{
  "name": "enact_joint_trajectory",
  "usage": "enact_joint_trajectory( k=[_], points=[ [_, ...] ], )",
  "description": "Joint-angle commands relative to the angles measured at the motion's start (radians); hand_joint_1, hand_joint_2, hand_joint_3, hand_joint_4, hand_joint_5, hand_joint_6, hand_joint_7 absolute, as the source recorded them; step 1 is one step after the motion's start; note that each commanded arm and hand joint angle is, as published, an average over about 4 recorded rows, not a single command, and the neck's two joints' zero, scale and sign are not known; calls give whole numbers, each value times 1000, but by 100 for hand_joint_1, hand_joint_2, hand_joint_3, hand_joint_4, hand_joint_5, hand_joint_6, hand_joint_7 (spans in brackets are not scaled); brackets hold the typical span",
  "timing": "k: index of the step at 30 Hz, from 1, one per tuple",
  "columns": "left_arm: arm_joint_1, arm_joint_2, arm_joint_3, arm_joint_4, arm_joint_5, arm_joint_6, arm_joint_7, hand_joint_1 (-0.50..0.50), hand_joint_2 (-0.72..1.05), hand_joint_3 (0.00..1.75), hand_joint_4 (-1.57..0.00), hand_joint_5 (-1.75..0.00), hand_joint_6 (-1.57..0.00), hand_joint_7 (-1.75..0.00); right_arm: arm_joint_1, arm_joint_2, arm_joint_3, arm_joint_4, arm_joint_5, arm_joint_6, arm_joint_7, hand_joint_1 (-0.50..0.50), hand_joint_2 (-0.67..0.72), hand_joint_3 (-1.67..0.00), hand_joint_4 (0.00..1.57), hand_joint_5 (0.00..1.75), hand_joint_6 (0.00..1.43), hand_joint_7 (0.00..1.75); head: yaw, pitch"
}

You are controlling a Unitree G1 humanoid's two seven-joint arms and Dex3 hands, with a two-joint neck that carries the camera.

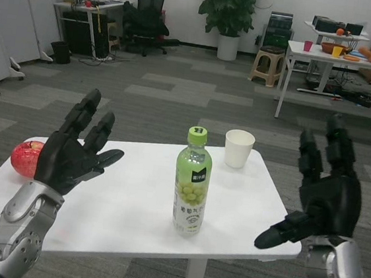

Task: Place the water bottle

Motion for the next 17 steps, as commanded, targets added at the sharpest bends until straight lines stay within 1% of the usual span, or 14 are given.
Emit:
enact_joint_trajectory(
  k=[1,7,9,11,13,17],
  points=[
    [5,5,11,8,-1,-3,-6,-50,69,9,0,0,0,0,15,-9,-44,-58,-4,34,2,-46,34,0,0,0,0,0,2,2],
    [5,3,7,17,-1,-3,-8,-50,69,9,0,0,0,0,2,-12,-51,-82,-17,64,2,-46,34,0,0,0,0,0,7,0],
    [5,3,8,19,-1,-3,-8,-50,69,9,0,0,0,0,-8,-12,-46,-83,-20,74,2,-46,31,0,0,0,0,0,8,-1],
    [5,3,8,21,-1,-3,-8,-50,69,9,0,0,0,0,-15,-9,-45,-88,-25,104,2,-46,28,0,0,0,0,0,4,1],
    [5,3,9,22,-1,-3,-8,-50,69,9,0,0,0,0,-22,-9,-45,-94,-34,135,2,-46,28,0,0,0,0,0,-6,2],
    [5,4,7,33,1,-3,-8,-50,69,9,0,0,0,0,-41,-4,-42,-89,-40,145,1,-46,28,0,0,0,0,0,-15,0]
  ],
)
